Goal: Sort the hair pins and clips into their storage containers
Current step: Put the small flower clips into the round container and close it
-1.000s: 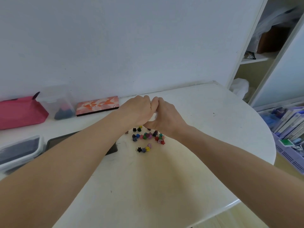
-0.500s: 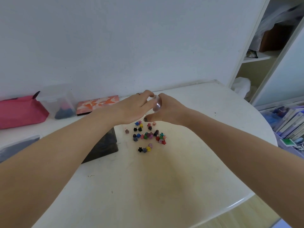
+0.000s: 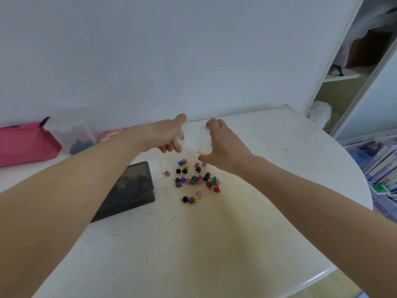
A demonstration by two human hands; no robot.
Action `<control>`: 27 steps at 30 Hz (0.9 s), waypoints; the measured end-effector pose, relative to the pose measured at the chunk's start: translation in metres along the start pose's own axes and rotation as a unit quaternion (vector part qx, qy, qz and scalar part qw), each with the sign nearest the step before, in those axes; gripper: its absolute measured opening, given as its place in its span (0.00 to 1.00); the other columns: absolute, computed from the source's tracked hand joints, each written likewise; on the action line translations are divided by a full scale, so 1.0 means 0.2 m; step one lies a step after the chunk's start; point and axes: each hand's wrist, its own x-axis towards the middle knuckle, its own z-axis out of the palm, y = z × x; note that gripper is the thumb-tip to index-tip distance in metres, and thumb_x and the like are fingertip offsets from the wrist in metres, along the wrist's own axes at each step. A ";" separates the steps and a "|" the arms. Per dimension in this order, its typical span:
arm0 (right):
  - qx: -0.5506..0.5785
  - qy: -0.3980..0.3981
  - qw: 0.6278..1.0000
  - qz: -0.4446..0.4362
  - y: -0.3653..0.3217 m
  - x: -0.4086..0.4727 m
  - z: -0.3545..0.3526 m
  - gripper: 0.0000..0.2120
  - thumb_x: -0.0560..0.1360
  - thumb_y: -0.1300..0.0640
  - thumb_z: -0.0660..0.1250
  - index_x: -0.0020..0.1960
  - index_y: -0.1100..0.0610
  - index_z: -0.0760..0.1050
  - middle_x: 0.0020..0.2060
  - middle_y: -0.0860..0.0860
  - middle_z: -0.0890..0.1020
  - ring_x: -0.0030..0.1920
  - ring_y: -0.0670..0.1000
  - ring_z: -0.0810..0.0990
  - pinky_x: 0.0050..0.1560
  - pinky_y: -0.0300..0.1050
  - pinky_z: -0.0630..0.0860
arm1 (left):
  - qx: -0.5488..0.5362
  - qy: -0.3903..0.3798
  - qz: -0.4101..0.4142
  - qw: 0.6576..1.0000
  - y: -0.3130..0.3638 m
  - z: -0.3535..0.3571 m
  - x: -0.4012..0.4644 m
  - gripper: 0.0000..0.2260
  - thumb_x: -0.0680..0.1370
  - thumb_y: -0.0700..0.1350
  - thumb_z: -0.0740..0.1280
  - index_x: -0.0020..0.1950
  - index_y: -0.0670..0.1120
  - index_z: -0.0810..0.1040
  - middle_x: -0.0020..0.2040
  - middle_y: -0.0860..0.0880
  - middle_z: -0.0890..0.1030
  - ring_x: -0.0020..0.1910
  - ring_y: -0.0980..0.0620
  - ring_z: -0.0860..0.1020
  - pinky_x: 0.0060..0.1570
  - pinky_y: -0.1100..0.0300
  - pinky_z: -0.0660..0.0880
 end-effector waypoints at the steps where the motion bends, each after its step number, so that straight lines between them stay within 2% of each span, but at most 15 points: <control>1: 0.044 0.003 0.999 0.018 0.02 0.00 0.00 0.34 0.66 0.51 0.77 0.65 0.56 0.63 0.57 0.51 0.71 0.47 0.52 0.77 0.44 0.46 0.77 | 0.003 -0.007 -0.002 1.000 -0.02 -0.01 0.01 0.27 0.81 0.60 0.45 0.64 0.43 0.72 0.44 0.44 0.84 0.39 0.48 0.74 0.44 0.56 0.73; 4: 0.181 0.009 0.980 0.082 0.05 0.02 0.01 0.41 0.63 0.50 0.79 0.70 0.52 0.61 0.56 0.50 0.73 0.52 0.50 0.77 0.42 0.40 0.72 | -0.026 0.015 0.009 1.000 -0.08 0.00 0.06 0.24 0.79 0.63 0.53 0.69 0.52 0.67 0.47 0.44 0.83 0.45 0.48 0.80 0.53 0.53 0.78; 7: 0.246 0.002 0.961 0.123 0.07 0.04 0.03 0.42 0.62 0.50 0.80 0.68 0.44 0.60 0.52 0.51 0.76 0.52 0.49 0.78 0.43 0.42 0.76 | -0.033 0.040 0.038 0.998 -0.14 0.02 0.10 0.22 0.76 0.65 0.61 0.65 0.57 0.64 0.49 0.44 0.82 0.47 0.49 0.84 0.58 0.48 0.78; 9: 0.255 -0.003 0.957 0.141 0.10 0.06 0.05 0.37 0.62 0.49 0.80 0.64 0.43 0.62 0.51 0.51 0.76 0.52 0.49 0.78 0.44 0.43 0.77 | -0.003 0.058 0.033 0.998 -0.17 0.03 0.11 0.24 0.74 0.64 0.65 0.62 0.54 0.62 0.51 0.45 0.82 0.50 0.47 0.82 0.55 0.47 0.78; 12: 0.258 0.003 0.951 0.170 0.14 0.12 0.08 0.37 0.62 0.49 0.80 0.65 0.45 0.65 0.57 0.50 0.71 0.53 0.51 0.76 0.41 0.40 0.71 | 0.062 0.112 0.029 0.991 -0.20 0.05 0.12 0.24 0.74 0.62 0.68 0.58 0.48 0.65 0.55 0.46 0.78 0.51 0.46 0.78 0.41 0.54 0.73; 13: 0.264 0.008 0.948 0.176 0.16 0.14 0.10 0.38 0.62 0.50 0.80 0.67 0.46 0.66 0.58 0.51 0.70 0.54 0.51 0.76 0.41 0.38 0.70 | 0.076 0.128 0.031 0.988 -0.21 0.05 0.13 0.24 0.74 0.62 0.69 0.57 0.47 0.67 0.55 0.47 0.76 0.50 0.48 0.77 0.41 0.56 0.72; 16: 0.281 -0.005 0.943 0.179 0.19 0.19 0.15 0.39 0.62 0.52 0.80 0.69 0.46 0.67 0.59 0.49 0.72 0.57 0.49 0.75 0.44 0.39 0.70 | 0.101 0.152 0.045 0.982 -0.27 0.08 0.20 0.23 0.72 0.64 0.69 0.55 0.48 0.71 0.54 0.49 0.77 0.50 0.49 0.76 0.49 0.53 0.76; 19: 0.286 -0.047 0.939 0.185 0.21 0.22 0.21 0.40 0.62 0.53 0.80 0.69 0.45 0.66 0.62 0.45 0.75 0.60 0.47 0.73 0.48 0.40 0.68 | 0.131 0.132 0.054 0.981 -0.33 0.10 0.25 0.20 0.73 0.63 0.68 0.54 0.49 0.72 0.59 0.50 0.77 0.53 0.49 0.76 0.52 0.52 0.76; 21: 0.277 -0.073 0.940 0.184 0.22 0.24 0.25 0.40 0.62 0.53 0.80 0.69 0.44 0.65 0.65 0.44 0.74 0.62 0.48 0.72 0.51 0.42 0.68 | 0.166 0.115 0.057 0.978 -0.36 0.11 0.28 0.17 0.74 0.61 0.67 0.53 0.50 0.71 0.60 0.50 0.76 0.52 0.49 0.76 0.50 0.53 0.76; 24: 0.248 -0.093 0.949 0.172 0.23 0.25 0.25 0.40 0.63 0.53 0.79 0.69 0.43 0.64 0.67 0.45 0.73 0.64 0.49 0.72 0.52 0.44 0.69 | 0.212 0.097 0.060 0.971 -0.36 0.12 0.30 0.14 0.77 0.56 0.66 0.57 0.49 0.72 0.57 0.48 0.77 0.49 0.49 0.75 0.47 0.54 0.75; 27: 0.233 -0.077 0.955 0.168 0.24 0.26 0.25 0.39 0.64 0.51 0.79 0.71 0.46 0.65 0.64 0.45 0.74 0.64 0.48 0.72 0.52 0.42 0.68 | 0.237 0.094 0.072 0.964 -0.35 0.12 0.31 0.16 0.78 0.55 0.64 0.62 0.48 0.72 0.60 0.48 0.76 0.55 0.48 0.75 0.54 0.51 0.76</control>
